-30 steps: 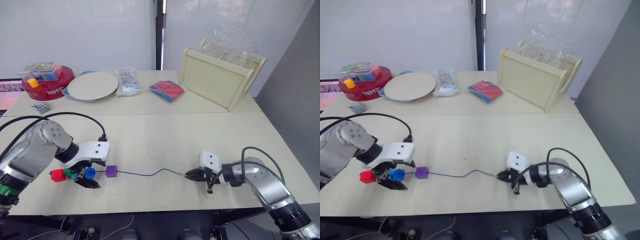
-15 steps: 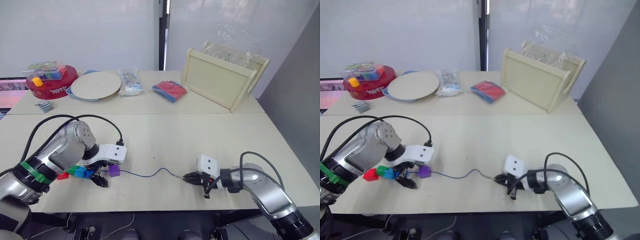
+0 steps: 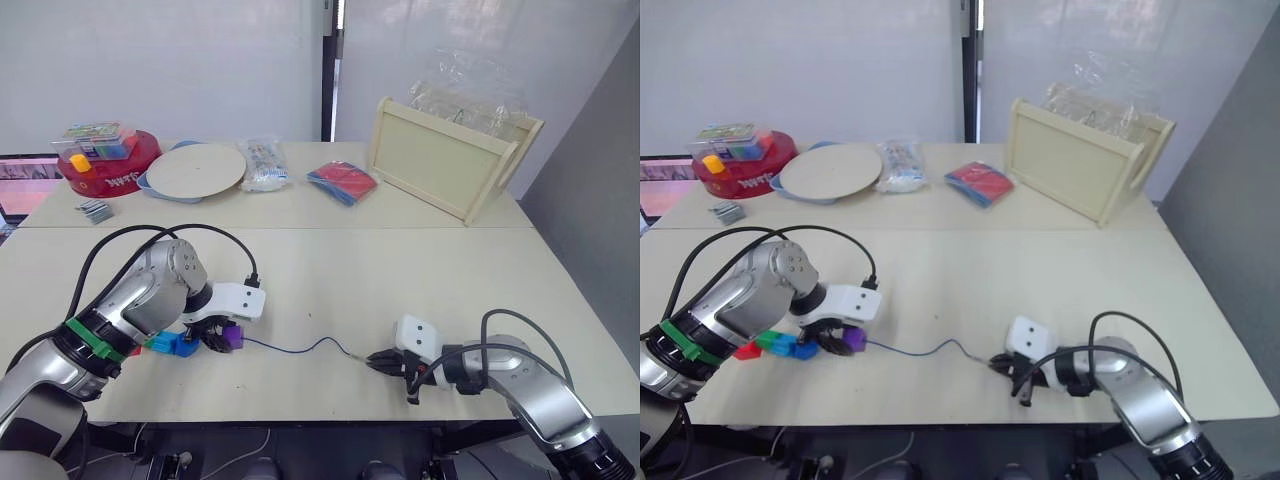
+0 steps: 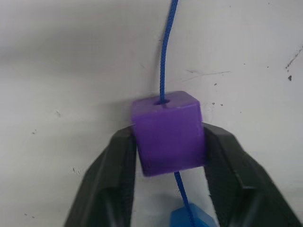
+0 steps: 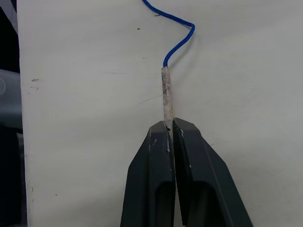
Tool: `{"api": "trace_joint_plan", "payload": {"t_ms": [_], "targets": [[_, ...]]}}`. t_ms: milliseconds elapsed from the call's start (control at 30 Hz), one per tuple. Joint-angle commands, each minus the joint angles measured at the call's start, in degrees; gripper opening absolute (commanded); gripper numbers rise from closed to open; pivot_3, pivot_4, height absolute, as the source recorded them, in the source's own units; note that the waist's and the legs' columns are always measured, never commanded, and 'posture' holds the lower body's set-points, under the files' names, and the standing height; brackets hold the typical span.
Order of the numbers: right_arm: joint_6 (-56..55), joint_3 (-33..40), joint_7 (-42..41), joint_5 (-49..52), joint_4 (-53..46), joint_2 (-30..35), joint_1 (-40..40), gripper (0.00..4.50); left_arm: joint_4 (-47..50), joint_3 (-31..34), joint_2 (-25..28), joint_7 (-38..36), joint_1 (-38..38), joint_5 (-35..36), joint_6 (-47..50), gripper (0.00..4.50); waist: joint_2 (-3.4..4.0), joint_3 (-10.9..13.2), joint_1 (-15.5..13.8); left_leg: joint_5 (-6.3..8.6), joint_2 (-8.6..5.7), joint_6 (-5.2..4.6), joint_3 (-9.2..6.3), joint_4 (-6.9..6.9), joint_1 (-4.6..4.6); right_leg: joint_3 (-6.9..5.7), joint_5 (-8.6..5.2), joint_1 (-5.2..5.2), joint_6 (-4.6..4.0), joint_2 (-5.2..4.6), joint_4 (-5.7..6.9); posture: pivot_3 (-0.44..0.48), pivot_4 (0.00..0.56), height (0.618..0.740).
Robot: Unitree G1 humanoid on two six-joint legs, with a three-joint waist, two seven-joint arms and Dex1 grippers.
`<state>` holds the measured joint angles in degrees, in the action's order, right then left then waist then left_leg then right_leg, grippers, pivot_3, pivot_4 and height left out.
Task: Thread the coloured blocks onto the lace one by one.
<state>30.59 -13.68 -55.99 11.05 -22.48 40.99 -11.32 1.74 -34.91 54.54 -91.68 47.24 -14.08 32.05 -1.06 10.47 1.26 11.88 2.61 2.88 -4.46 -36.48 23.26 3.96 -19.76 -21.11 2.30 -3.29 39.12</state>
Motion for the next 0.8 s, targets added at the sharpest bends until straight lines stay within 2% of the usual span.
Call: {"api": "trace_joint_plan", "payload": {"t_ms": [33, 200, 367, 533, 667, 800], "targets": [[1.1, -0.9, 0.2, -0.4, -1.5, 1.1, 1.3, 0.00, -0.3, -1.7, -0.4, -0.8, -0.6, 0.1, -1.5, 1.22, 0.00, 0.0, 0.0, 0.00, 0.00, 0.00, 0.00, -0.01, 0.00, 0.00, 0.00, 0.00, 0.00, 0.00, 0.00, 0.000, 0.150, 0.740], [0.6, 1.5, 1.5, -1.4, 0.2, 3.4, 2.9, 0.00, -0.5, -1.9, 2.4, -0.8, -1.6, 0.8, -2.6, 1.22, 0.00, 0.0, 0.0, 0.00, 0.00, -0.01, 0.00, -0.02, 0.00, 0.00, 0.00, 0.01, 0.00, 0.00, 0.00, 0.000, 0.150, 0.740], [-2.1, 10.0, 4.2, -1.3, 2.1, 6.5, 4.5, 0.00, -5.2, 0.8, 6.6, 1.3, -5.7, -2.7, -8.9, 1.22, 0.01, 0.0, 0.3, 0.01, 0.01, -0.01, 0.01, -0.03, -0.08, 0.01, 0.00, 0.06, 0.00, 0.00, 0.01, 0.000, 0.150, 0.740], [-4.3, 15.9, 7.7, -2.7, 4.4, 8.5, 6.0, 0.00, -6.9, 4.6, 11.3, 2.1, -10.1, -3.3, -12.2, 1.22, 0.07, -0.1, 2.4, 0.01, 0.12, -0.03, 0.05, 0.06, -0.28, 0.13, 0.00, 0.06, -0.01, 0.14, 0.19, 0.000, 0.150, 0.740], [-4.6, 16.9, 8.3, -2.9, 4.0, 8.8, 7.4, 0.00, -8.6, 6.5, 12.7, 3.5, -11.8, -4.1, -13.7, 1.22, 0.24, -0.1, 3.4, 0.00, 0.22, -0.06, 0.05, 0.36, -0.48, 0.24, -0.03, 0.07, -0.06, 0.29, 0.27, 0.000, 0.150, 0.740], [-3.4, 14.9, 8.3, -2.4, 1.9, 7.8, 7.6, 0.00, -7.3, 7.7, 12.5, 4.1, -13.4, -4.0, -13.3, 1.22, 0.30, -0.1, 3.5, -0.01, 0.22, -0.07, 0.06, 0.39, -0.51, 0.24, -0.04, 0.06, -0.08, 0.29, 0.30, 0.000, 0.150, 0.740]]}}
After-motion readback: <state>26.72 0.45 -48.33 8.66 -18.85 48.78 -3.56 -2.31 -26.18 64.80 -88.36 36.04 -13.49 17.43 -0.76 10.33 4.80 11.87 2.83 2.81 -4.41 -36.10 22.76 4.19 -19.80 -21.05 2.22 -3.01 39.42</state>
